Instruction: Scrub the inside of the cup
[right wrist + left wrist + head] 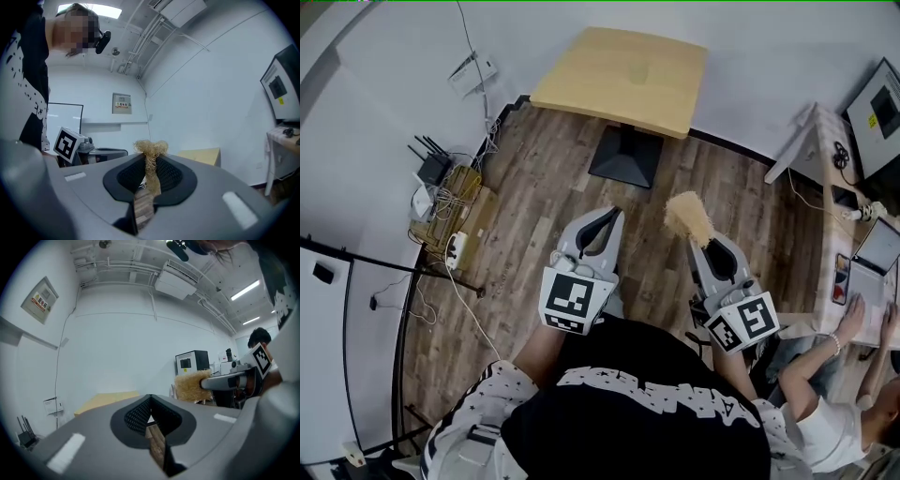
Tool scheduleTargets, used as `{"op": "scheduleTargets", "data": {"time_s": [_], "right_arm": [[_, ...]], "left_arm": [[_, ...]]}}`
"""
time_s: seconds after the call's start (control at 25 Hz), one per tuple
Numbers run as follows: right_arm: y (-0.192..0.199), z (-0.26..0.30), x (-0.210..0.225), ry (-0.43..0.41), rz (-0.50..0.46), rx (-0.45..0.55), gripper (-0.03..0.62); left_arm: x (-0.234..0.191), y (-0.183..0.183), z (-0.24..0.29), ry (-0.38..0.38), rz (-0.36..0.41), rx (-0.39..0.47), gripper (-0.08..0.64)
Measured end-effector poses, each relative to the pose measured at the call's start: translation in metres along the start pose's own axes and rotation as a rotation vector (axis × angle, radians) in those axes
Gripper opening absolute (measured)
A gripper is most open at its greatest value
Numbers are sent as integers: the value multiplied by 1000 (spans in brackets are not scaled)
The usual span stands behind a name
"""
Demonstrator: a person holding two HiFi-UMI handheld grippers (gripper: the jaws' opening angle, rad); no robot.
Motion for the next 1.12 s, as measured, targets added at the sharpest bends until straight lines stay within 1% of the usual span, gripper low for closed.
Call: {"op": "scheduleTargets", "data": {"time_s": [0.28,0.52,0.88,1.12], "right_arm": [[-5,46,18,37,-10,-10,67],[-8,89,24,60,-7,-25,69],[-17,140,35,106,-25,-35,69],[-20,172,39,131,-34,-30,69]], "left_arm": [[-37,12,38,30,-9,10,2],[-74,19,64,52,-16,16,2],[-115,28,105,104,-45,42,2],[-143,37,123,120,-56,54,2]]}}
Point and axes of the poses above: the fingertips, and each gripper's own axes: z forward along the fingers, x to its right, y out of its underside, the point moved 1 cm from there along -z, backward along the fingers, and after that the axes turned 14 degrees about z, right-handed, at the moved point
